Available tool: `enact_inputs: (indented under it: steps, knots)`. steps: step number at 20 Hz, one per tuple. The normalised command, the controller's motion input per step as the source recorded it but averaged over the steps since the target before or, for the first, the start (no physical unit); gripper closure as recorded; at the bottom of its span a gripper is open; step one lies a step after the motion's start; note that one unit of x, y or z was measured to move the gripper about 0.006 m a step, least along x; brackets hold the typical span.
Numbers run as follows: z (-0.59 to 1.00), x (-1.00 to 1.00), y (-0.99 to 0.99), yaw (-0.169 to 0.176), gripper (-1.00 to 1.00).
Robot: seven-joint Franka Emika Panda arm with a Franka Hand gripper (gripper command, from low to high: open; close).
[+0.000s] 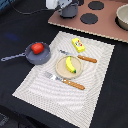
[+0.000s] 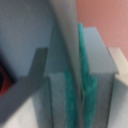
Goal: Interact with the objects in diverse but meaningful ways.
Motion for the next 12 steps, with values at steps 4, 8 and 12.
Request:
enact_inputs:
  steps: [4,8,12]
  knots:
    - [-0.15,-0.48,0.14,0.04,1.0]
    - [-0.17,-0.31,0.01,0.016,-1.0]
    - [0.0,0.15,-0.01,0.0,-1.0]
